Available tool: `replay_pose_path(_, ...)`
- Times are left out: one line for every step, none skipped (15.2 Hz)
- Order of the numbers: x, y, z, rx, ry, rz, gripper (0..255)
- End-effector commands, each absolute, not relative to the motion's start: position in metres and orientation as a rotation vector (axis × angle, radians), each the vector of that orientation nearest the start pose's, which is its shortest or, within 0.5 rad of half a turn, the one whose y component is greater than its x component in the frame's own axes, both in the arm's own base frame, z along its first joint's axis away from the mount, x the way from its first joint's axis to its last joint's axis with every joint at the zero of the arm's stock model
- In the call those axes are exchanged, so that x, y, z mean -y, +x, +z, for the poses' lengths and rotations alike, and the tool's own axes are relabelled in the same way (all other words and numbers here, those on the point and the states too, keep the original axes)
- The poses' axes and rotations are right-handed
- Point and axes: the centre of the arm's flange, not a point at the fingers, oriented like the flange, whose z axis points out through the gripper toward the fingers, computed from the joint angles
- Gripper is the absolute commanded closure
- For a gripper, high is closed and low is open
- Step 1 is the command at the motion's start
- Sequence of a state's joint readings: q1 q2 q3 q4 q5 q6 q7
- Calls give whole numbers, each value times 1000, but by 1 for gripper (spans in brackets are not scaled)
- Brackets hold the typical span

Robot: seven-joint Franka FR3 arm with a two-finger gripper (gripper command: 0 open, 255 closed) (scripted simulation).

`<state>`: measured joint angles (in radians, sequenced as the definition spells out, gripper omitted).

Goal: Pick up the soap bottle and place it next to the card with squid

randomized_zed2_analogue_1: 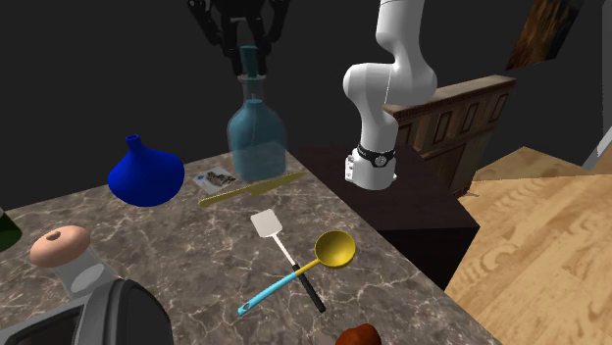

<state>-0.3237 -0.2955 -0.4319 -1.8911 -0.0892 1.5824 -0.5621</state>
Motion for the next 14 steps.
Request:
replay_pose_path(350,291,619,-264,-3080,18,255)
replay_pose_path(352,278,623,-264,-3080,18,255)
replay_pose_path(354,266,627,-264,-3080,18,255)
replay_pose_path(356,253,632,-264,-3080,18,255)
replay_pose_path(357,241,636,-264,-3080,18,255)
replay_pose_path(359,229,640,-264,-3080,18,255)
replay_pose_path(361,216,644,-264,-3080,18,255)
replay_pose_path(363,204,648,-264,-3080,18,255)
replay_pose_path(365,191,652,-264,-3080,18,255)
replay_pose_path(367,179,657,-264,-3080,18,255)
replay_pose_path(369,167,661,-264,-3080,18,255)
replay_pose_path(371,154,665,-264,-3080,18,255)
replay_pose_path(372,142,669,-264,-3080,18,255)
replay_pose_path(374,129,673,-264,-3080,18,255)
